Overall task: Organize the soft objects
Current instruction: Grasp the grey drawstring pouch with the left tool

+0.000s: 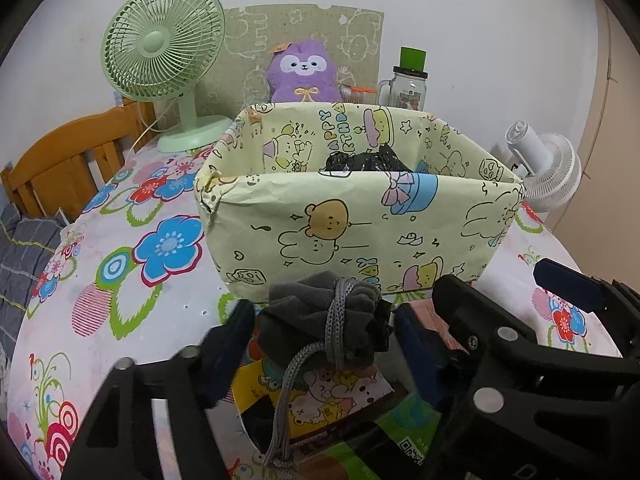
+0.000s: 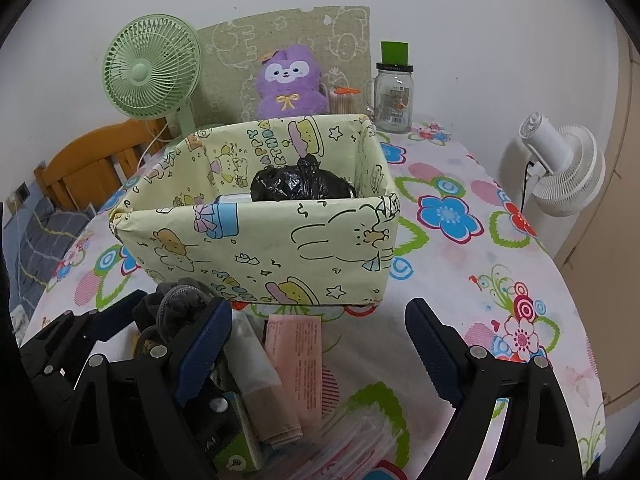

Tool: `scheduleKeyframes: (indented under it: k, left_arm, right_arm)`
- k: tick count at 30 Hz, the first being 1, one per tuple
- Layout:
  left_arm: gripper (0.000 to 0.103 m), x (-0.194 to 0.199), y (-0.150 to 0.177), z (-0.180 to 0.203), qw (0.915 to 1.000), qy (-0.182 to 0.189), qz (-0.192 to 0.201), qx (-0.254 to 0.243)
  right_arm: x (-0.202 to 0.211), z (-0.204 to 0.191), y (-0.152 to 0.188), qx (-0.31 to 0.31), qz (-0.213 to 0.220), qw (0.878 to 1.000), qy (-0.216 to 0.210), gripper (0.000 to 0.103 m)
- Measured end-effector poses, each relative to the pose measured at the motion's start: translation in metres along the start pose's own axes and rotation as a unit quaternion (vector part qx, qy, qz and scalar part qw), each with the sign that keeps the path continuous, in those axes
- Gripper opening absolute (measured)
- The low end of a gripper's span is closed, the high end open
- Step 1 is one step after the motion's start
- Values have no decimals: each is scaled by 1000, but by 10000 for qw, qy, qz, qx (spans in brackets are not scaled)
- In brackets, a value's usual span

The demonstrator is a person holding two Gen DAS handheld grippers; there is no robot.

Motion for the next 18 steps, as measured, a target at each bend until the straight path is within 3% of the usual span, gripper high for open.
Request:
scheduleKeyframes:
  k: [18]
  left_arm:
    - [60,16,7,-9,9999,-128,88,59]
  right_arm:
    - [12,-6,6,25,69,9999,-84,87]
Point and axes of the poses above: each gripper's, at about its wrist camera, not at the fingertips, and x roughly against the way its jaws point, z to its right, y to its underside, the point moved 2 cm from there along -x, roughly the way its jaws point, and after that the axes turned 11 degrees about -y, right-handed, at the moved point
